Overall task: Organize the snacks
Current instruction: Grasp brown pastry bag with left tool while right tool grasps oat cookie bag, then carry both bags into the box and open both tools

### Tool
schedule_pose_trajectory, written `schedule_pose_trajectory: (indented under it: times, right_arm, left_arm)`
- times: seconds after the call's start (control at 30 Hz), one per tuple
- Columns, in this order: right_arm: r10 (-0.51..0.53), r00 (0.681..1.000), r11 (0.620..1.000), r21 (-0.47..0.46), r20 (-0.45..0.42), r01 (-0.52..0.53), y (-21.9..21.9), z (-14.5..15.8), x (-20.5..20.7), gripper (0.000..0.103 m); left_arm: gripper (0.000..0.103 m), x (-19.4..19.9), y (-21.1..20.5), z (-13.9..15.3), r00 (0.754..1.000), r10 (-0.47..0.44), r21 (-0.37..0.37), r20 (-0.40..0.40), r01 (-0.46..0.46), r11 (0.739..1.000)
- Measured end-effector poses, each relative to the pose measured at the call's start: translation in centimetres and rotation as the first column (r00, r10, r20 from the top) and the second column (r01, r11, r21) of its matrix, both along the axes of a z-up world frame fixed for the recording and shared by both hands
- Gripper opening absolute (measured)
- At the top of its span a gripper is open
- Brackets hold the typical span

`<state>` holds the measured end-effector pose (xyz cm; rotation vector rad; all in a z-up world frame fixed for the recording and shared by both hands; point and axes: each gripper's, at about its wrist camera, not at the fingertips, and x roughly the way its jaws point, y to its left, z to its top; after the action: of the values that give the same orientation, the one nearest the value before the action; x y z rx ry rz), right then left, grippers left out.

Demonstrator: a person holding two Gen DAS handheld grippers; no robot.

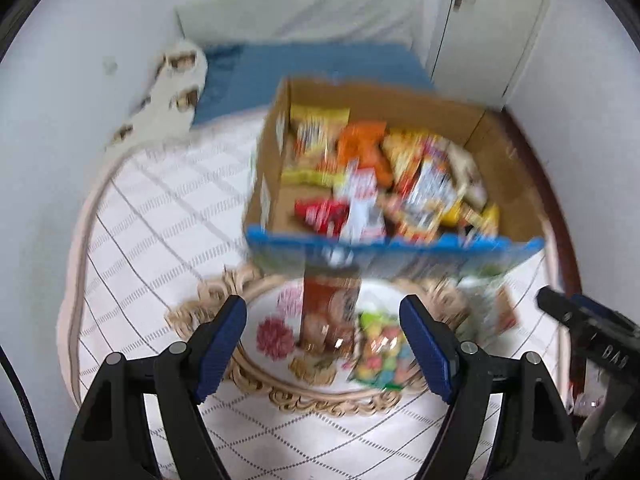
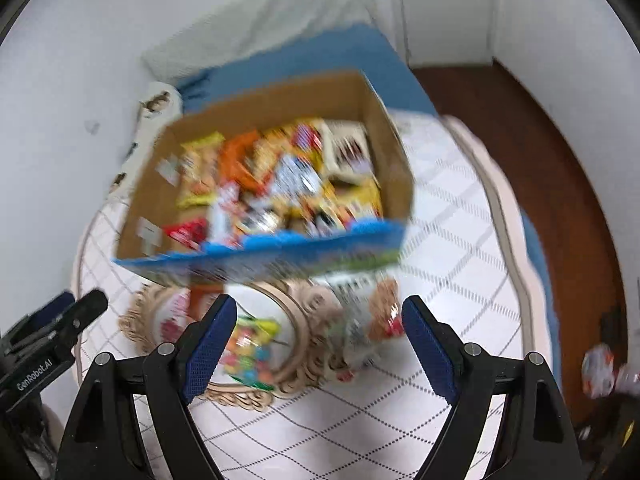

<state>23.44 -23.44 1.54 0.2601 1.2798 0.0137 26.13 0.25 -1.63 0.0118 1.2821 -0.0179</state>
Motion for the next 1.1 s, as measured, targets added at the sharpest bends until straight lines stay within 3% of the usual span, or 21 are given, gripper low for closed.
schedule_pose_trajectory:
  times: [0.1,0.13,0.23,0.43,0.63,0.7,0.73,0.77,0.9,1.1]
  right_arm:
    - [-0.015,0.997,1.0,0.009,-0.078,0.016,-1.4,-3.3,0.3,0.089]
    - [-0.007,0.994,1.0,0.008,-0.106,0.008,-1.8,-4.5,0.6,0.093]
    - [0.053,0.989,0.997,-0.05,-0.141,-0.06,-2.1,-6.9,1.4,0.097]
    - [0.11,0.972,0.989,-0.079,-0.21,-0.128,-1.8,-10.2,3.7,0.097]
    - [0.127,0.95,0.984,-0.081,-0.284,-0.156,-1.1,-13.4,5.0,0.097]
    - [0.127,0.949,0.983,-0.09,-0.29,-0.159,-1.1,-13.9,4.9,0.094]
    - [0.125,0.948,0.984,-0.089,-0.292,-0.157,-1.2,-14.0,4.7,0.083]
    - [0.119,0.949,0.984,-0.09,-0.293,-0.151,-1.4,-14.1,4.4,0.067]
    - [0.1,0.954,0.991,-0.06,-0.281,-0.122,-2.3,-13.6,2.6,0.062]
    - [0.076,0.953,0.996,-0.031,-0.294,-0.089,-3.1,-13.0,-2.7,0.062]
  left_arm:
    - [0.078,0.3,-0.2,-3.5,0.997,-0.01,0.035,-0.075,0.013,0.999]
    - [0.078,0.5,-0.3,-4.8,0.995,-0.017,0.046,-0.102,0.022,0.999]
    - [0.078,1.1,-0.8,-8.8,0.98,-0.048,0.075,-0.195,0.063,0.995]
    - [0.078,2.1,-1.2,-13.2,0.956,-0.058,0.086,-0.288,0.086,0.993]
    - [0.076,2.9,-1.9,-15.3,0.949,-0.079,0.082,-0.305,0.109,0.991]
    - [0.056,2.9,-2.1,-15.1,0.953,-0.089,0.071,-0.291,0.114,0.991]
    - [0.054,2.8,-2.2,-14.9,0.953,-0.094,0.066,-0.289,0.117,0.991]
    - [0.054,2.5,-2.2,-14.7,0.953,-0.098,0.06,-0.288,0.12,0.991]
    - [0.054,0.5,-1.7,-14.2,0.947,-0.086,0.034,-0.311,0.101,0.994]
    - [0.054,-5.4,-1.0,-14.2,0.928,-0.072,0.008,-0.366,0.081,0.997]
